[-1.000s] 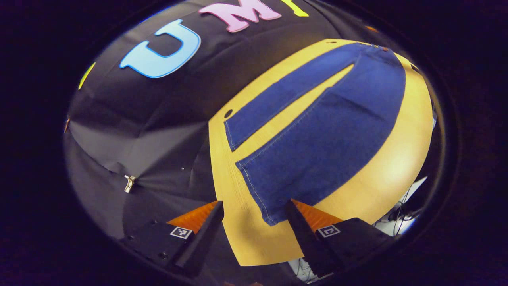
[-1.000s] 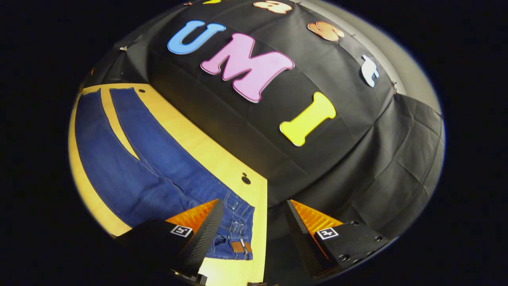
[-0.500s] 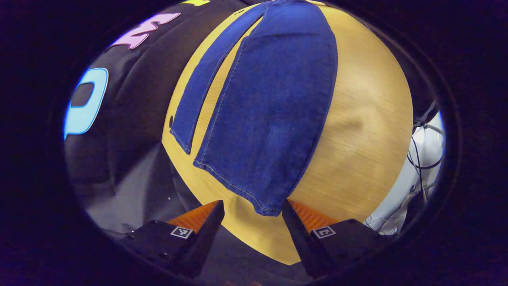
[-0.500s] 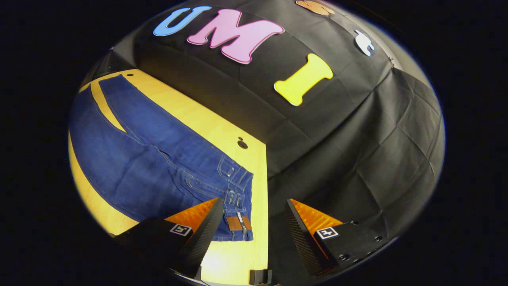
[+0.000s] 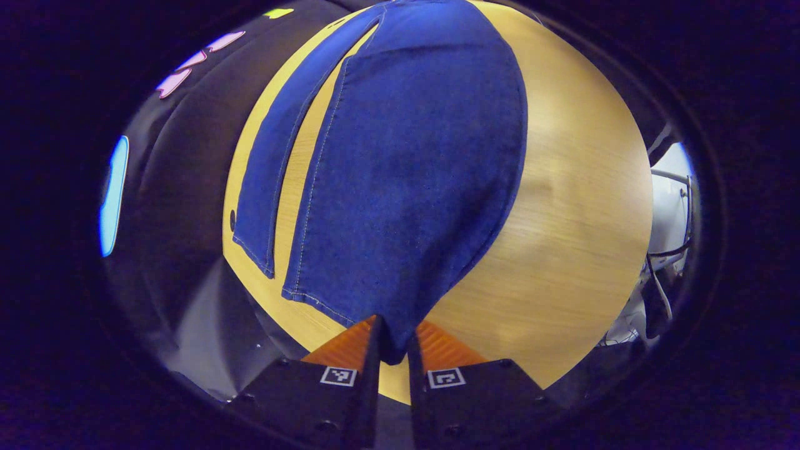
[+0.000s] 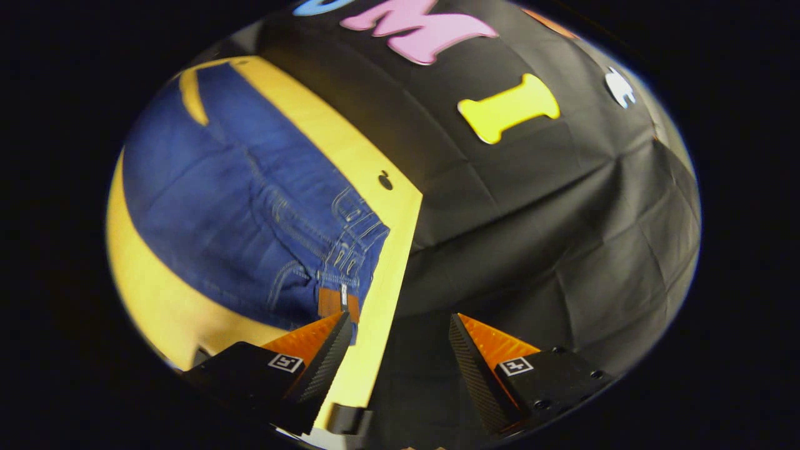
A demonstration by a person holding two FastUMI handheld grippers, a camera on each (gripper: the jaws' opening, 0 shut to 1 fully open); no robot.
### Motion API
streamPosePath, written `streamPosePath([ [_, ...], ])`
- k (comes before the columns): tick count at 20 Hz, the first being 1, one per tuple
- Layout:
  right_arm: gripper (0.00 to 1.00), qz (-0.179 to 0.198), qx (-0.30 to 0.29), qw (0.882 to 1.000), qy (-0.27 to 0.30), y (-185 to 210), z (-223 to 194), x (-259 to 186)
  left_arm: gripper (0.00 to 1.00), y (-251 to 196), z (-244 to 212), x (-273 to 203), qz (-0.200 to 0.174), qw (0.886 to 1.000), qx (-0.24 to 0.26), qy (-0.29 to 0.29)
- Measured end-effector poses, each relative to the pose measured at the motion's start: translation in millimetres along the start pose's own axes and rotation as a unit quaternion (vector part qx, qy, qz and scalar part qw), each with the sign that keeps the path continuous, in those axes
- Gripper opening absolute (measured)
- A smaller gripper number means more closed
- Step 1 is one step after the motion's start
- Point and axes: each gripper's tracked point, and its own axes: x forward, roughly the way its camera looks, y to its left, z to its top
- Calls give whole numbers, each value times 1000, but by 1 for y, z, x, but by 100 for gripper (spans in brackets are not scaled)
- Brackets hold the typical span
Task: Grasp the waist and the cuffs of the jeans and fold them to make the two legs overlap; first hold the waist and fold one-third of the jeans toward the cuffs, then hold the cuffs and fold the remaining one-third in the same direction to finish folding.
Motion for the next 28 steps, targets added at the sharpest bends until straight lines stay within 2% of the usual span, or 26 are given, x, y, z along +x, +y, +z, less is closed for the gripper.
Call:
streamPosePath([
  [1,97,12,-41,999,-6,6,-3,-2,21,0,-1,1,0,1000,-4,0],
  [3,97,38,-118,992,-23,21,-6,-2,18,0,0,0,-6,1000,-3,-1],
  [5,97,90,-159,983,-28,46,-14,0,16,0,1,1,-16,1000,-10,-2],
  [6,96,105,-177,978,-27,55,-19,-1,21,-1,1,0,-22,1000,-14,0],
  [7,96,111,-203,973,-29,57,-20,1,16,-1,1,0,-24,1000,-17,3],
  [13,96,128,-310,942,-4,78,-57,47,16,0,0,1,-1,1000,-14,13],
  [17,93,108,-365,924,-34,84,-42,74,15,0,2,1,2,1000,-25,17],
  [20,90,119,-398,908,-52,92,-38,76,15,0,3,1,-3,999,-29,21],
  [22,80,152,-416,895,-52,102,-47,75,15,0,4,2,-8,999,-32,23],
  [23,53,165,-418,892,-51,105,-47,73,15,-1,4,2,-9,999,-32,25],
  [24,47,179,-409,894,-41,108,-52,75,15,-1,5,2,-10,999,-32,27],
  [25,37,187,-398,897,-31,110,-55,75,15,-1,5,3,-11,999,-32,29],
  [27,12,199,-382,902,-33,112,-50,78,15,-1,6,4,-14,999,-34,32],
  [28,12,204,-372,905,-28,112,-51,77,15,-1,7,3,-15,999,-37,34],
])
